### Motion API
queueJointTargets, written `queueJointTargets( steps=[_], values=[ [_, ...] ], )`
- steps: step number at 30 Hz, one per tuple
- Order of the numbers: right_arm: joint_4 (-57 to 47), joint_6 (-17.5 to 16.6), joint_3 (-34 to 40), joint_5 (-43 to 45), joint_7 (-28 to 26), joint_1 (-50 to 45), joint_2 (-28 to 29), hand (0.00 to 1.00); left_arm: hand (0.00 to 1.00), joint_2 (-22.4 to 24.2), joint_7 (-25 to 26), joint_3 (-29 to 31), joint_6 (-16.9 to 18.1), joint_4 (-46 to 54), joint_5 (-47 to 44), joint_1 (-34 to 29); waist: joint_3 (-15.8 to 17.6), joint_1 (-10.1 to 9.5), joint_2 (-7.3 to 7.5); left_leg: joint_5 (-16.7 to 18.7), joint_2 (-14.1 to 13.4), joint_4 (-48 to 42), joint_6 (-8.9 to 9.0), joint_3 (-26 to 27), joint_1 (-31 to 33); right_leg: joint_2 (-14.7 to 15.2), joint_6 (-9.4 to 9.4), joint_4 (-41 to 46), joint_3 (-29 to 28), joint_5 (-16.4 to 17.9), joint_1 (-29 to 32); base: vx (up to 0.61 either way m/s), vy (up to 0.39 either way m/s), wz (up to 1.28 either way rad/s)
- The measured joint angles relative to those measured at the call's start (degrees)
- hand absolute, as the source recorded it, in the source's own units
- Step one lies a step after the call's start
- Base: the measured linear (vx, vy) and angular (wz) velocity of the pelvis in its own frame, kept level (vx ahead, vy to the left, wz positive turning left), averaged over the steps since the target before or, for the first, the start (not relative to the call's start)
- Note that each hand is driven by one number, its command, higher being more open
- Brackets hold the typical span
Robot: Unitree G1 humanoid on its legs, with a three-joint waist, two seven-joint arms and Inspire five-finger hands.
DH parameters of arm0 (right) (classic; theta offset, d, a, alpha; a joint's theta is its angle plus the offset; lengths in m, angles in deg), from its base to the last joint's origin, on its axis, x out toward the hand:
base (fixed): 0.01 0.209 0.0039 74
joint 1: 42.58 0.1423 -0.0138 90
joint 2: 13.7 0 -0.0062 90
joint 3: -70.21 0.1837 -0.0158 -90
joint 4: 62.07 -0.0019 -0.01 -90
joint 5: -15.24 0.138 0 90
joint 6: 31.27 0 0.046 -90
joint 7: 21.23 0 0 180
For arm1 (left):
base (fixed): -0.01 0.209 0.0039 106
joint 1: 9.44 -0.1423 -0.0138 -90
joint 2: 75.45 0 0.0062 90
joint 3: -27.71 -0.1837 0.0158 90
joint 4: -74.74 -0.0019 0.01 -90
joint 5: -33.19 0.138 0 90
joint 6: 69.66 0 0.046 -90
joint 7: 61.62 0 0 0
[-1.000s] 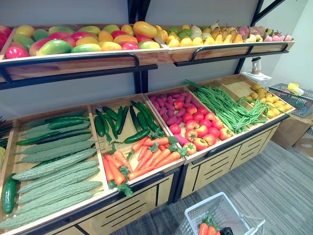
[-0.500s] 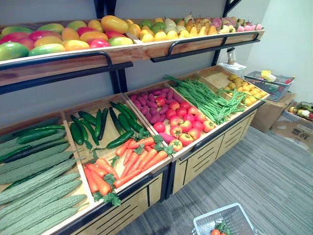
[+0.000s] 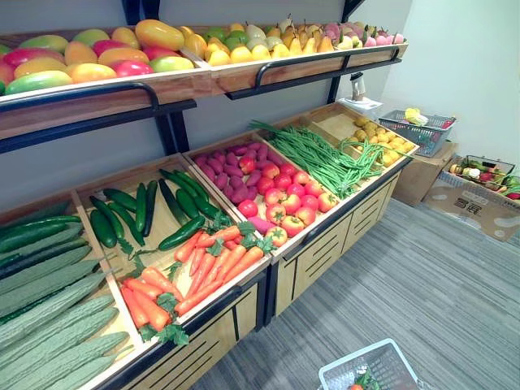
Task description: Pick vegetable in the basket
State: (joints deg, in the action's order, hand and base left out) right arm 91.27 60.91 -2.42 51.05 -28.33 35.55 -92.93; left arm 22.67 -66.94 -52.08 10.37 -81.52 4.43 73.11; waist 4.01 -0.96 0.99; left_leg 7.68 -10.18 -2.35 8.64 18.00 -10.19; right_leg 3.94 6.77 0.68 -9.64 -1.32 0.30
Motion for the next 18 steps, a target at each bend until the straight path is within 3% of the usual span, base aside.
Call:
queueJointTargets(
  steps=[5, 8, 9, 10, 12, 13, 14, 18],
  values=[
    [0.0, 0.0, 0.0, 0.2, 0.0, 0.0, 0.5, 0.0, 1.0, -0.4, 0.0, 0.5, 0.1, -0.7, 0.6, 0.1, 0.5, 0.16, 0.45, 2.4, -0.9, -3.0, 0.17, 5.3, -1.2, -1.4, -0.44, 0.1, -3.2, -1.7, 1.1, -0.02, 0.019, -0.57],
    [-0.5, -0.3, 0.0, -1.1, -0.5, 1.4, 0.9, 0.0, 1.0, -0.7, 0.0, 3.1, 0.8, -1.6, 0.5, -0.1, 1.1, -0.01, 0.3, 4.4, -3.2, -5.6, 0.38, 12.6, -2.1, -4.5, -4.24, -1.0, 6.4, -7.0, 2.8, -0.08, -0.024, -1.37],
    [-0.9, -0.3, 0.0, -2.1, -1.0, 2.2, 1.2, 0.0, 1.0, -1.2, 0.2, 4.0, 0.9, -1.5, 0.5, 0.2, 2.6, -0.03, 0.92, 5.0, -3.3, -6.6, 0.17, 16.1, -2.9, -5.0, -6.09, -3.4, 12.3, -9.4, 2.6, -0.18, -0.088, -1.47],
    [-1.2, -0.2, 0.1, -2.1, -1.1, 2.9, 1.4, 0.0, 1.0, -1.8, 0.3, 4.3, 1.2, -1.4, 0.4, 0.2, 3.6, 0.14, 1.95, 5.2, -3.5, -7.2, 0.1, 19.1, -3.2, -4.5, -8.12, -5.4, 16.9, -9.3, 2.6, -0.2, -0.088, -1.33],
    [-1.2, -0.2, 1.4, -2.0, -0.9, 3.3, 0.9, 0.0, 1.0, -1.7, 0.3, 4.2, 1.2, -1.4, -0.1, 0.0, 4.5, 0.29, 1.48, 4.8, -3.6, -6.6, 0.37, 22.1, -4.1, -3.3, -9.35, -5.0, 26.0, -6.9, 2.7, -0.08, -0.006, -0.94],
    [-1.1, 0.3, 1.5, -2.0, -0.9, 3.1, 0.2, 0.0, 1.0, -1.7, 0.4, 4.2, 1.1, -1.4, 0.0, -0.1, 5.0, 0.38, 1.58, 4.7, -3.1, -6.7, 0.59, 23.7, -5.1, -2.6, -8.72, -4.4, 28.8, -7.5, 2.7, -0.01, 0.031, -0.81],
    [-0.6, 1.0, 1.5, -2.0, -0.8, 2.8, 0.0, 0.0, 1.0, -1.8, 0.6, 3.9, 1.0, -1.4, 0.0, -0.1, 5.3, 0.67, 2.03, 4.7, -2.6, -6.7, 0.58, 22.5, -5.7, -2.4, -8.01, -3.8, 27.9, -10.2, 2.9, -0.01, -0.005, -0.58],
    [0.1, 1.4, 1.4, -1.4, 0.8, 4.5, -0.2, 0.0, 1.0, -1.8, 1.3, 1.3, -0.2, -0.9, 0.0, 1.4, 6.3, 1.42, 1.55, 6.3, -2.6, -5.8, 0.27, 17.4, -5.4, -3.3, -7.71, -4.2, 27.1, -10.1, 3.6, -0.05, -0.056, -0.28]
  ],
)
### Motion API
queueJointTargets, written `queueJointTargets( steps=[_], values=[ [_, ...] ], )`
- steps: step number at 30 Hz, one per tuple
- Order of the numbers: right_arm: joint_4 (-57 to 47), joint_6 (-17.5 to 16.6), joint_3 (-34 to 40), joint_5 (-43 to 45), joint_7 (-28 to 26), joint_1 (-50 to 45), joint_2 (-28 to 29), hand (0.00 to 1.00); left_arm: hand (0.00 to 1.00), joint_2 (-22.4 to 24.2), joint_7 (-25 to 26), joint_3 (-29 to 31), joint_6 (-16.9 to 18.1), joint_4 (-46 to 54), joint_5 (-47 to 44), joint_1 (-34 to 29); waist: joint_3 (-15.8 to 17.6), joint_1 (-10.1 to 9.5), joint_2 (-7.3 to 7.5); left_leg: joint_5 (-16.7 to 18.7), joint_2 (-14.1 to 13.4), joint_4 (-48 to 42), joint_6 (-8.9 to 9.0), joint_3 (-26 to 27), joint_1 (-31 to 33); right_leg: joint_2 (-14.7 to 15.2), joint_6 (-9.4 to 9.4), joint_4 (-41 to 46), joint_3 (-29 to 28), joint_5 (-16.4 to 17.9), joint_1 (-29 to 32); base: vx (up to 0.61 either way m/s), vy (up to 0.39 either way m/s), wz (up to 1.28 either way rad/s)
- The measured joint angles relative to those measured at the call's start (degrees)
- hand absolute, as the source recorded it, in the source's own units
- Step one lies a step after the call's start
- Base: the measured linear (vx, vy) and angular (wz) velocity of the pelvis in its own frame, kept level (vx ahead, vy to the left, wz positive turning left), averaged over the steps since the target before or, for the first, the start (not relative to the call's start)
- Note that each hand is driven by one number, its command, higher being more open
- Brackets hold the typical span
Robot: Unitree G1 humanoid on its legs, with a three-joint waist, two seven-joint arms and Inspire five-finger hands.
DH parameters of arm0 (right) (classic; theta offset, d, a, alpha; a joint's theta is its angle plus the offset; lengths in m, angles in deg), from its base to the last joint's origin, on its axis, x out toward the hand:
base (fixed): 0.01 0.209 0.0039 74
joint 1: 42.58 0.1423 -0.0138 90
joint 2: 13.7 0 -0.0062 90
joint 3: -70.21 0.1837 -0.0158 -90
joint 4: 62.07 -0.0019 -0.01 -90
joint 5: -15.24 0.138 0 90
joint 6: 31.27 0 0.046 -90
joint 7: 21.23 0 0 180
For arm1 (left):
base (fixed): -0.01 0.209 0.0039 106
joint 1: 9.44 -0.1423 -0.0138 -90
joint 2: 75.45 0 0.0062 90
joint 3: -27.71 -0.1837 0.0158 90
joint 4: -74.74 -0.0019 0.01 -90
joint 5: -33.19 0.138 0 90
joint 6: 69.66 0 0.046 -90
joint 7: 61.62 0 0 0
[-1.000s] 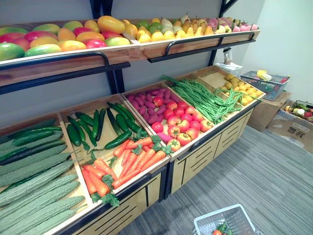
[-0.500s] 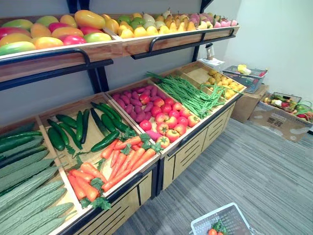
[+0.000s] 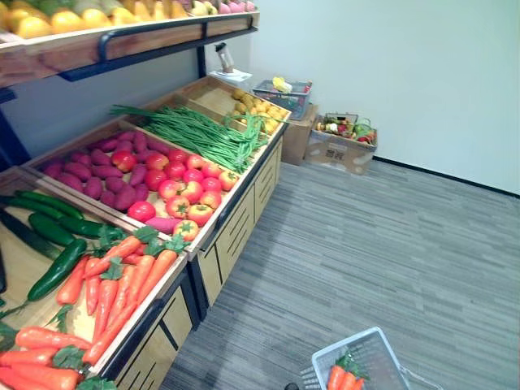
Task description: Pick vegetable in the basket
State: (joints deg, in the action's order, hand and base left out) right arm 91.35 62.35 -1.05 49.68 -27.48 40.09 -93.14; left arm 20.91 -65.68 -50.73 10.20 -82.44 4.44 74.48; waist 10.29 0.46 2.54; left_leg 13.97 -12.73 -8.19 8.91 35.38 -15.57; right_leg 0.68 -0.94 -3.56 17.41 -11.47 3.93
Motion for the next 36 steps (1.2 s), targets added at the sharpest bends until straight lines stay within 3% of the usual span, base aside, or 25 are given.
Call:
queueJointTargets(
  steps=[7, 8, 11, 13, 14, 15, 16, 17, 18, 19, 20, 21, 22, 23, 26, 30, 36],
  values=[
    [1.0, 0.1, -0.3, 2.4, 1.8, -0.2, -0.7, 0.0, 1.0, -0.3, -0.7, -1.8, -0.4, 0.0, 2.5, 0.9, -0.1, 0.22, -0.3, -0.3, 0.0, 0.1, 0.7, -1.7, 0.9, 0.4, 0.4, 0.1, 1.2, -0.3, 0.1, -0.03, -0.014, 0.09],
    [1.4, 0.2, -0.5, 6.3, 1.9, -0.2, -0.9, 0.0, 1.0, -0.9, -1.7, -4.0, -1.9, -0.3, 6.0, 2.0, -0.6, 1.19, -1.01, -0.8, -0.3, 0.7, 1.59, -1.4, 1.4, 0.6, -0.1, 5.8, 1.1, 2.7, 3.7, 0.08, 0.035, -0.03],
    [1.5, 0.7, 0.4, 6.3, 1.9, -0.2, -0.6, 0.0, 1.0, -0.8, -1.9, -4.7, -1.9, -0.6, 7.4, 2.0, -0.9, 2.34, -1.56, -1.1, -0.8, 0.7, 2.18, -1.5, 1.3, 0.7, -0.34, 7.8, 1.1, 4.2, 4.5, 0.07, -0.007, -0.05],
    [1.5, 1.1, 1.3, 6.2, 1.8, 0.0, -0.4, 0.0, 1.0, -0.9, -1.9, -3.9, -1.7, -0.6, 7.5, 2.1, -1.0, 2.93, -1.52, -1.3, -1.9, -4.4, 2.43, -2.5, 3.1, 0.1, -0.75, 8.9, 0.6, 5.5, 5.5, 0.01, -0.064, -0.21],
    [1.5, 2.1, 2.1, 5.8, 1.3, 0.0, 0.1, 0.0, 1.0, -1.7, -1.8, -2.0, -0.6, -0.1, 7.0, 0.9, -1.2, 2.6, -0.61, -1.1, -4.1, -19.7, 0.28, -8.4, 9.5, 0.0, -2.05, 10.7, -1.7, 6.6, 6.0, -0.06, -0.114, -0.9],
    [1.7, 3.3, 1.7, 3.9, 0.6, 0.2, -1.1, 0.0, 1.0, -1.9, -1.6, -0.5, 1.1, 2.3, 4.1, -0.8, -0.9, 0.52, 0.88, -3.7, -4.0, -34.8, -5.66, -18.2, 16.7, 0.1, -2.52, 11.4, -6.4, 7.6, 5.8, -0.08, -0.076, -1.35],
    [2.5, 4.2, 1.2, 2.6, 0.5, 1.1, -2.3, 0.0, 1.0, -1.9, -2.0, 0.4, 1.6, 3.0, 3.2, -1.7, -0.9, -0.91, 1.29, -0.5, -1.5, -35.8, -3.9, -22.2, 18.2, -0.1, -2.46, 11.6, -9.5, 7.6, 5.5, -0.07, -0.005, -1.8],
    [3.5, 5.4, 0.7, 0.8, 0.4, 2.1, -3.7, 0.0, 1.0, -1.0, -2.9, 1.3, 2.2, 2.9, 2.6, -2.3, -0.4, -1.53, 0.7, 3.5, 1.0, -31.9, -2.61, -25.4, 19.5, -0.4, -2.39, 10.6, -11.9, 7.5, 4.5, -0.01, 0.013, -1.56],
    [3.2, 5.6, 0.9, -0.7, -0.6, 1.9, -5.8, 0.0, 1.0, 0.6, -3.8, 1.0, 2.3, 2.6, 2.3, -2.3, 0.2, -0.86, -1.83, 3.6, 1.5, -23.8, -3.05, -27.1, 21.4, -1.5, -2.32, 7.3, -12.1, 7.5, 2.1, -0.01, 0.031, -1.49],
    [1.8, 5.7, 1.0, -0.6, -0.6, 1.1, -6.6, 0.0, 1.0, 2.0, -4.1, 1.3, 2.5, 2.6, 2.3, -2.7, 0.3, -0.79, -3.98, 2.5, 1.6, -15.9, -4.39, -29.0, 23.5, -3.4, -1.3, 5.3, -13.3, 7.0, 1.0, 0.0, 0.052, -1.22],
    [1.1, 5.6, 1.0, -0.6, -0.7, 0.7, -7.0, 0.0, 1.0, 2.8, -4.2, 1.4, 2.6, 2.3, 2.3, -2.9, 0.2, -1.52, -4.86, 0.1, 1.5, -15.0, -5.11, -30.6, 24.3, -4.8, -0.37, 4.3, -14.7, 6.9, 0.4, 0.05, 0.068, -1.54],
    [0.4, 5.5, 0.9, -0.6, -0.7, 0.1, -6.8, 0.0, 1.0, 4.0, -4.4, 2.3, 3.0, 1.2, 2.3, -3.4, -0.7, -2.8, -6.76, -0.5, 0.3, -14.4, -5.53, -31.6, 23.7, -6.6, 0.75, 5.3, -16.1, 7.5, 0.6, 0.11, 0.066, -1.42],
    [-0.5, 4.9, 0.8, -0.5, -1.4, -0.2, -5.6, 0.0, 1.0, 4.0, -5.0, 4.0, 3.2, 0.4, 2.4, -3.2, -0.7, -2.12, -4.37, -0.7, 0.9, -14.0, -5.32, -31.2, 23.2, -5.7, -0.75, 14.8, -17.1, 9.8, 2.6, 0.17, 0.019, -1.04],
    [0.0, 4.9, 0.8, -0.5, -2.0, -1.0, -5.2, 0.0, 1.0, 3.2, -5.8, 5.6, 3.0, 0.6, 2.6, -2.5, 0.3, -1.46, -3.8, -1.2, 1.1, -12.9, -4.57, -31.0, 21.7, -5.9, -0.81, 12.5, -17.3, 11.7, 0.5, 0.13, -0.003, -0.35],
    [0.1, 4.3, 2.7, 1.9, -2.2, -4.1, -2.9, 0.0, 1.0, 3.2, -6.1, 7.4, 3.1, 0.6, 4.1, -2.0, -0.9, -1.44, -2.09, -4.2, 2.4, -4.6, -3.54, -29.9, 18.7, -4.9, -0.42, 9.9, -17.2, 11.4, 0.4, 0.12, -0.097, -0.01],
    [2.3, 3.8, 5.5, 1.9, -2.6, -5.3, -2.3, 0.0, 1.0, 3.9, -5.9, 7.3, 2.3, 0.4, 6.0, -1.6, -2.0, -0.97, -3.29, -9.9, 3.3, 3.1, -2.59, -29.5, 15.4, -4.4, -0.09, 9.2, -17.1, 11.2, 0.7, 0.15, -0.045, 0.0],
    [3.3, 3.4, 5.0, 1.6, -2.6, -4.6, -1.8, 0.0, 1.0, 3.1, -5.9, 5.7, 1.5, -1.0, 6.9, -1.4, -3.2, -0.19, -3.11, -9.8, 3.8, 4.8, -2.4, -29.4, 14.0, -4.1, 0.1, 6.2, -17.0, 10.7, -1.2, 0.16, 0.053, 0.0]
  ],
)
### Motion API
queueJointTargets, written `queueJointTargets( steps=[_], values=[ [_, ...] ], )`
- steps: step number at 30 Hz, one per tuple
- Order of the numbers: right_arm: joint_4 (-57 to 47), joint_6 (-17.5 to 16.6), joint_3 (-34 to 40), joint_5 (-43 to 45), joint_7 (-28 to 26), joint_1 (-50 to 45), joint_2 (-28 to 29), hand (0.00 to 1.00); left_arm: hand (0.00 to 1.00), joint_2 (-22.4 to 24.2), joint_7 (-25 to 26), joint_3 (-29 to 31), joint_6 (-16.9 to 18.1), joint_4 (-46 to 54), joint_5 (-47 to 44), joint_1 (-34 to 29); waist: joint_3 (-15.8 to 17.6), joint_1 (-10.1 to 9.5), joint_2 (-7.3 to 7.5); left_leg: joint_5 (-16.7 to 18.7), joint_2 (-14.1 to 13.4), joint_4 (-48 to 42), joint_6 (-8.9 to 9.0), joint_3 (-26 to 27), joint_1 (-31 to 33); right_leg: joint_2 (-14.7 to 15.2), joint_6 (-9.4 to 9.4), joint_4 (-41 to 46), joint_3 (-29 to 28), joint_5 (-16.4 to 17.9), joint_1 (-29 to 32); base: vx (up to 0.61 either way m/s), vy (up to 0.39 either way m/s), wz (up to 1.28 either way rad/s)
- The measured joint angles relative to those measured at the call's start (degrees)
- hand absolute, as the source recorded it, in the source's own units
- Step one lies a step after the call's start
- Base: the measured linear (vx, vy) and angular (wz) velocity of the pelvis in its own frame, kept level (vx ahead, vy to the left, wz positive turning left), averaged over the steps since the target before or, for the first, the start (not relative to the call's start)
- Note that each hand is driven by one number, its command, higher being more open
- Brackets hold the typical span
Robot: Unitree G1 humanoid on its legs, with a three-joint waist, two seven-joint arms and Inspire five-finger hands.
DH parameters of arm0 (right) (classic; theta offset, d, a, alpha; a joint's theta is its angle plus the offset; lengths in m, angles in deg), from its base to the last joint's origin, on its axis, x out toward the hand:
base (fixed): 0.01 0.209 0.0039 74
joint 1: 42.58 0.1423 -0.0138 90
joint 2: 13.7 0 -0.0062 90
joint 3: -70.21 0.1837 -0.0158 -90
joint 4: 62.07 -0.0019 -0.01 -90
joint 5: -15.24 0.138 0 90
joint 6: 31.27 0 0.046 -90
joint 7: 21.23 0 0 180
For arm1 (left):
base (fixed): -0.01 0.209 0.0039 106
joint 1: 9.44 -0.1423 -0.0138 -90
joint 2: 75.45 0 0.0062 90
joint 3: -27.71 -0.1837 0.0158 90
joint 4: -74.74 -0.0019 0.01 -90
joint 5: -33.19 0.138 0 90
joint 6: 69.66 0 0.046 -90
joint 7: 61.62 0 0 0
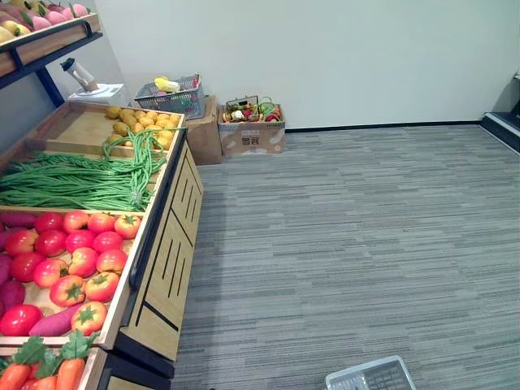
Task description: Pick vegetable in the basket
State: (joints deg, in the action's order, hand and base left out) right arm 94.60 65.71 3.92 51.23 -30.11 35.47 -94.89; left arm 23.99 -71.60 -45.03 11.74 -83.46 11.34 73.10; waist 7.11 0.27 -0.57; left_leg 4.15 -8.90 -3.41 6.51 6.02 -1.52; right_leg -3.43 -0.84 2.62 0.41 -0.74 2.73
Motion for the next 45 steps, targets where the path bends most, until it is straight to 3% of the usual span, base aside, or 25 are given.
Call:
queueJointTargets(
  steps=[14, 17, 18, 19, 22, 24, 26, 27, 28, 31, 32, 34, 37, 39, 43, 45],
  values=[
    [1.6, 0.5, -2.2, 0.1, 0.1, 2.7, 0.2, 0.0, 1.0, -1.8, 3.1, -1.3, -0.8, -1.2, 0.1, 0.9, -0.7, -0.21, 2.37, 1.1, 1.2, -0.9, -1.23, 2.7, 0.4, 1.4, 1.85, -5.9, -2.0, -2.9, -1.1, -0.01, 0.071, -0.09],
    [1.6, 0.5, -2.5, 0.1, 0.6, 3.6, 0.1, 0.0, 1.0, -1.8, 3.7, -1.4, -0.7, -1.1, 0.3, 0.9, -0.5, -0.21, 2.16, 3.8, 0.3, -5.1, -1.55, 3.5, 1.8, 2.1, 1.77, -4.6, 2.6, -1.6, -0.6, -0.06, 0.054, -0.24],
    [1.6, 0.5, -2.5, 0.2, 0.9, 3.8, 0.1, 0.0, 1.0, -1.5, 4.5, -1.4, -0.7, -0.8, 1.1, 1.0, -0.3, -0.23, 1.91, 5.9, -0.3, -8.5, -1.5, 3.6, 3.0, 2.1, 1.95, -1.1, 3.2, -0.7, 0.8, -0.02, 0.058, -0.19],
    [1.5, 0.5, -2.5, 0.3, 1.2, 3.9, 0.1, 0.0, 1.0, -1.7, 5.1, -1.4, -0.6, -0.6, 1.8, 1.1, 0.1, -0.29, 2.16, 8.3, -0.3, -11.3, -2.0, 2.9, 3.6, 2.1, 3.69, 4.1, 2.9, 1.6, 2.8, 0.0, 0.054, -0.26],
    [1.5, 0.3, -2.5, 0.3, 2.0, 5.2, 0.0, 0.0, 1.0, -1.3, 5.8, -3.3, -0.1, -0.5, 3.6, 1.4, 1.8, -0.85, 0.83, 9.4, -1.2, -11.8, -2.92, 3.4, 0.7, 3.2, 6.83, 20.7, 4.8, 3.6, 9.2, 0.02, 0.011, -0.29],
    [1.6, 0.4, -2.4, 1.2, 2.2, 4.5, -0.1, 0.0, 1.0, -1.5, 5.8, -3.6, -0.2, -0.5, 4.7, 1.0, 2.0, 0.12, 0.6, 9.2, -1.5, -11.6, -2.94, 2.9, -1.3, 4.9, 3.88, 23.0, 7.6, 6.0, 9.3, 0.01, -0.011, 0.23],
    [1.5, 0.4, -2.4, 2.4, 2.5, 3.5, 0.1, 0.0, 1.0, -1.7, 5.7, -3.5, -0.7, -0.2, 4.6, 0.9, 1.8, 0.05, 0.91, 9.4, -1.3, -10.9, -2.13, 2.9, -1.9, 6.1, 5.02, 16.2, 6.8, 5.1, 9.5, 0.03, -0.046, 0.05],
    [1.5, 0.3, -2.6, 2.3, 2.5, 3.4, 0.2, 0.0, 1.0, -2.0, 5.5, -3.4, -1.3, 0.2, 4.4, 0.8, 1.6, 0.04, 1.53, 9.6, -0.9, -11.0, -1.71, 2.8, -1.6, 6.5, 6.83, 12.8, 5.7, 2.8, 9.6, 0.12, -0.224, 0.21],
    [1.7, 0.4, -3.0, 2.3, 2.7, 2.7, 0.6, 0.0, 1.0, -2.4, 5.2, -3.3, -2.1, 0.6, 4.7, 1.0, 1.6, 0.21, 2.47, 10.3, -0.7, -11.3, -0.43, 1.5, -1.4, 7.3, 3.88, 11.8, 5.9, -0.5, 9.6, 0.1, -0.19, 0.35],
    [1.6, 0.6, -3.0, 2.4, 2.8, 1.7, 0.0, 0.0, 1.0, -1.0, 4.6, -2.4, -3.2, 1.5, 5.6, 1.1, 0.5, 0.33, 0.25, 9.7, -3.7, -9.9, 1.78, -0.7, -0.8, 5.3, 2.01, 12.2, 9.4, 1.6, 9.4, 0.16, -0.308, 0.48],
    [1.4, 0.7, -3.0, 2.4, 2.8, 1.7, -0.3, 0.0, 1.0, -0.5, 4.2, -2.3, -3.2, 1.5, 5.6, 1.0, 0.1, 0.14, -0.43, 8.4, -5.1, -7.9, 3.25, -1.0, -1.4, 4.1, 0.95, 12.3, 10.9, 2.5, 9.4, 0.1, -0.212, 0.28],
    [1.3, 0.7, -3.0, 2.4, 2.7, 2.1, -0.1, 0.0, 1.0, -0.8, 3.4, -2.8, -3.1, 1.4, 6.2, 0.9, 0.0, 0.35, -0.24, 5.3, -5.7, -5.1, 4.22, -1.2, -1.8, 4.0, -0.13, 12.3, 13.5, 3.5, 8.7, 0.09, -0.244, 0.66],
    [1.4, 1.2, -5.2, 2.3, 2.6, 4.0, -2.1, 0.0, 1.0, -1.7, 4.5, -7.4, -1.5, 0.0, 4.4, 1.5, 0.2, 0.13, 0.03, 1.5, -6.1, -1.8, 4.15, -1.4, -2.8, 4.3, -0.51, 11.7, 17.7, 5.2, 6.1, 0.06, -0.225, 0.73],
    [1.5, 1.5, -5.3, 2.3, 2.5, 4.1, -2.0, 0.0, 1.0, -1.7, 4.6, -7.5, -0.8, -0.7, 5.2, 1.7, 0.0, 0.18, 0.14, 1.6, -5.6, -1.8, 4.14, -1.3, -2.9, 4.8, -0.34, 11.7, 17.7, 5.1, 5.8, 0.0, -0.014, 0.26],
    [1.7, 1.9, -5.3, 2.2, 2.5, 3.9, -2.9, 0.0, 1.0, -1.9, 4.9, -7.4, -0.7, -0.8, 5.7, 1.7, 0.1, 0.38, -0.22, 3.7, -5.2, -3.5, 2.59, -1.2, -1.6, 5.0, 0.02, 11.5, 17.4, 4.9, 5.9, -0.03, 0.066, 0.03],
    [1.6, 2.6, -5.3, 1.9, 2.5, 3.4, -3.0, 0.0, 1.0, -2.1, 4.7, -7.4, -0.8, -1.3, 6.9, 1.6, 0.5, 0.31, -0.45, 5.5, -5.3, -7.0, 0.79, -1.2, -1.0, 4.6, 0.59, 9.7, 16.7, 4.5, 4.2, -0.01, 0.054, -0.05]
  ],
)
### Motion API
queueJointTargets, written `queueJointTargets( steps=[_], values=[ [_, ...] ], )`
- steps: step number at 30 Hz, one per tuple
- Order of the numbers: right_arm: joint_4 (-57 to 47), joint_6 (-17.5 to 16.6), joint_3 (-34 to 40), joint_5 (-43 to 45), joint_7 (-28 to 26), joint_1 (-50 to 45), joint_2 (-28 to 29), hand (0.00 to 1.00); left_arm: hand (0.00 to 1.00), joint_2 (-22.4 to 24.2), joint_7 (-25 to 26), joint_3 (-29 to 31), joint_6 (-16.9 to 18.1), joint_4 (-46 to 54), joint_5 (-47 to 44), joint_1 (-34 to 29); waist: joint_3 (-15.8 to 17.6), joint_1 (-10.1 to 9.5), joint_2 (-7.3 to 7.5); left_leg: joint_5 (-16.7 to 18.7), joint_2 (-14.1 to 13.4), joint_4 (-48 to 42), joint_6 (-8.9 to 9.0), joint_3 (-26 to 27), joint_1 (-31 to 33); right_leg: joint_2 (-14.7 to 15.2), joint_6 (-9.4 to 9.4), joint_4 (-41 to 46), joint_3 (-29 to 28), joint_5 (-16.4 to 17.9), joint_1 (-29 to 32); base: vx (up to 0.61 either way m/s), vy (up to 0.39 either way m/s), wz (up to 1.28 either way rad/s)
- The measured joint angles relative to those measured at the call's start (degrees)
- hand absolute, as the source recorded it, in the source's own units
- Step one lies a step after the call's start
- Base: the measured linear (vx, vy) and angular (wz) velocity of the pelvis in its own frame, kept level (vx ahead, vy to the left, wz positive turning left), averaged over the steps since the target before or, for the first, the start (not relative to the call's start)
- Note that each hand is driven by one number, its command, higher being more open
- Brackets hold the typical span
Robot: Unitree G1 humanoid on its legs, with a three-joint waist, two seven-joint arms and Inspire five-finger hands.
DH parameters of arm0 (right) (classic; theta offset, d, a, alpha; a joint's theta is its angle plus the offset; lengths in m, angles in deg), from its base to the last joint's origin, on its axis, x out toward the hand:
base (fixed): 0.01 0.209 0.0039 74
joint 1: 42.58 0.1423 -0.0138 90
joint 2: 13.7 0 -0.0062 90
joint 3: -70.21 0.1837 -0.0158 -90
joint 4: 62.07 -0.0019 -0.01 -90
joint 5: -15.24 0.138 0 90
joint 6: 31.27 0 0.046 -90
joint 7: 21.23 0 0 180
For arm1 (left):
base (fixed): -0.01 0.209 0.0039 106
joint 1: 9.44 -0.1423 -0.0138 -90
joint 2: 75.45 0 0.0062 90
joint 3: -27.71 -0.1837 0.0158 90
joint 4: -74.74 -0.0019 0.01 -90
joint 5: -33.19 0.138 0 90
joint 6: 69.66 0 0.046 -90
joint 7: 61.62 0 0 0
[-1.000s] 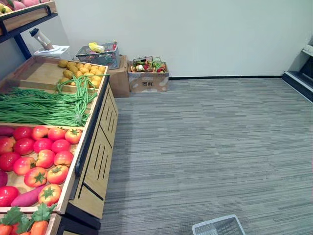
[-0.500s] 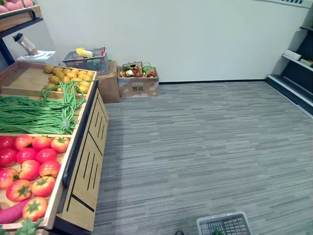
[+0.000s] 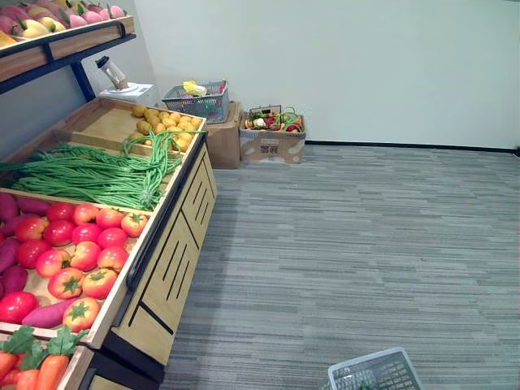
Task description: Pick vegetable in the basket
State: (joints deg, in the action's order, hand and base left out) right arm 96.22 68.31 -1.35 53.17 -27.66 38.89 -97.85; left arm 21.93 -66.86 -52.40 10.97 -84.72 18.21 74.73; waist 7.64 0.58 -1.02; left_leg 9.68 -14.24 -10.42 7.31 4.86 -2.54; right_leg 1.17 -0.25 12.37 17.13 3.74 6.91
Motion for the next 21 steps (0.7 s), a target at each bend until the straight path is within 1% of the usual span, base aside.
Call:
queueJointTargets(
  steps=[1, 2, 3, 4, 5, 6, 8, 9, 11, 16, 17, 18, 19, 21],
  values=[
    [0.0, 0.3, 0.0, 0.3, 0.0, -0.4, -0.1, 0.0, 1.0, 0.0, -0.1, -0.1, 0.0, -0.1, 0.7, -0.1, -0.2, 0.06, -0.23, -0.3, 0.2, 0.2, 0.47, 0.0, 0.0, 0.1, 0.26, -0.8, -0.2, -0.3, -0.2, 0.01, 0.056, 0.01],
    [-0.1, 0.4, 0.0, 0.4, 0.0, -0.6, -0.2, 0.0, 1.0, 0.0, -0.2, -0.1, 0.0, -0.1, 1.2, 0.0, -0.3, 0.12, 0.04, -0.6, 0.5, 0.6, 0.69, 0.0, 0.0, 0.3, 0.47, -1.1, -0.3, -0.5, -0.3, 0.02, 0.062, 0.07],
    [-0.1, 0.5, 0.0, 0.4, 0.0, -0.6, -0.2, 0.0, 1.0, -0.1, -0.3, -0.5, 0.0, 0.0, 1.6, 0.2, -0.3, 0.23, -0.36, -1.3, 1.3, 1.9, 0.96, -0.1, -0.1, 0.6, 0.92, -2.2, -0.8, -1.2, -0.4, 0.04, 0.072, 0.11],
    [0.0, 0.5, 0.1, 0.4, 0.0, -0.6, -0.6, 0.0, 1.0, 0.1, -0.3, -0.9, 0.0, 0.3, 1.8, 0.2, -0.2, 0.29, -0.69, -2.0, 2.1, 3.2, 0.66, -0.1, -0.3, 0.8, 1.38, -2.8, -1.5, -1.8, -0.4, 0.04, 0.084, 0.16],
    [0.1, 0.5, 0.2, 0.4, 0.0, -0.6, -1.1, 0.0, 1.0, 0.1, -0.4, -2.1, 0.0, 0.3, 2.0, 0.5, 0.1, 0.39, -0.95, -2.6, 3.2, 4.2, -0.15, -0.1, -0.3, 1.3, 2.05, -3.4, -2.3, -2.4, -0.3, 0.06, 0.115, 0.13],
    [0.1, 0.5, 0.6, 0.4, 0.1, -0.7, -1.4, 0.0, 1.0, 0.2, -0.8, -2.4, -0.1, 0.2, 2.2, 0.6, 0.2, 0.39, -1.31, -2.5, 4.1, 4.2, -0.58, -0.2, -0.3, 1.8, 2.37, -4.0, -3.2, -3.5, -0.6, 0.06, 0.105, 0.1],
    [0.1, 0.4, 0.9, 0.5, 0.2, -1.0, -1.3, 0.0, 1.0, 0.8, -1.6, -2.4, -0.3, 0.1, 2.3, 0.6, 0.2, 0.49, -1.57, -2.3, 5.0, 4.5, -0.9, -0.2, -0.8, 2.5, 2.7, -5.6, -3.4, -4.8, -1.7, 0.07, 0.128, 0.04],
    [0.0, 0.3, 1.4, 0.5, 0.2, -1.1, -1.0, 0.0, 1.0, 0.7, -1.7, -2.4, -0.7, 0.1, 2.4, 0.5, 0.1, 0.49, -1.52, -2.4, 5.4, 5.1, -1.02, 0.0, -1.3, 2.7, 2.59, -6.6, -3.6, -5.5, -2.2, 0.1, 0.151, -0.03],
    [0.0, 0.3, 2.9, 0.2, 0.2, -1.1, -0.5, 0.0, 1.0, 0.6, -1.7, -2.4, -1.3, 0.1, 2.5, 0.5, -0.6, 0.48, -1.52, -2.7, 5.9, 6.4, -1.46, 0.5, -1.4, 2.9, 2.95, -8.5, -4.0, -6.6, -2.3, 0.1, 0.106, -0.09],
    [1.2, -0.2, 5.2, -0.9, 0.2, -1.3, 1.2, 0.0, 1.0, 0.1, -1.6, -2.3, -1.3, 0.0, 3.3, 0.5, -0.5, 0.49, -0.78, -2.8, 6.5, 7.9, -1.67, 0.9, -2.4, 2.8, 3.35, -13.1, -4.4, -8.6, -4.3, 0.08, 0.052, -0.05],
    [2.1, -0.9, 5.0, -2.0, 0.1, -1.2, 1.8, 0.0, 1.0, -0.3, -1.6, -1.7, -1.2, -0.2, 3.5, 0.5, -0.8, 0.15, 0.59, -2.6, 6.7, 8.2, -1.65, 1.2, -3.2, 2.3, 3.49, -17.9, -4.7, -10.8, -6.9, 0.07, 0.076, -0.1],
    [2.3, -0.9, 5.0, -2.0, 0.1, -1.2, 1.8, 0.0, 1.0, -0.4, -1.6, -1.7, -1.2, -0.2, 3.5, 0.5, -0.8, 0.11, 0.65, -2.5, 6.6, 8.1, -1.62, 1.2, -3.4, 2.2, 3.49, -17.9, -4.7, -10.8, -7.1, 0.03, 0.055, -0.08],
    [2.3, -1.0, 2.8, -2.0, 0.1, -1.1, 1.6, 0.0, 1.0, -0.8, -1.6, -1.7, -1.1, -0.5, 3.5, 0.6, -0.8, 0.05, 1.48, -1.4, 6.7, 7.3, -1.76, 1.8, -3.3, 2.2, 3.63, -18.2, -5.4, -11.1, -6.9, 0.0, 0.0, 0.0],
    [2.2, -1.0, 2.8, -2.0, 0.1, -1.1, 1.6, 0.0, 1.0, -0.8, -1.6, -1.7, -1.1, -0.5, 3.5, 0.6, -0.7, 0.05, 1.6, -1.4, 6.7, 7.4, -1.76, 1.8, -3.3, 2.2, 3.63, -18.2, -5.4, -11.1, -6.9, 0.0, 0.0, 0.0]
  ],
)
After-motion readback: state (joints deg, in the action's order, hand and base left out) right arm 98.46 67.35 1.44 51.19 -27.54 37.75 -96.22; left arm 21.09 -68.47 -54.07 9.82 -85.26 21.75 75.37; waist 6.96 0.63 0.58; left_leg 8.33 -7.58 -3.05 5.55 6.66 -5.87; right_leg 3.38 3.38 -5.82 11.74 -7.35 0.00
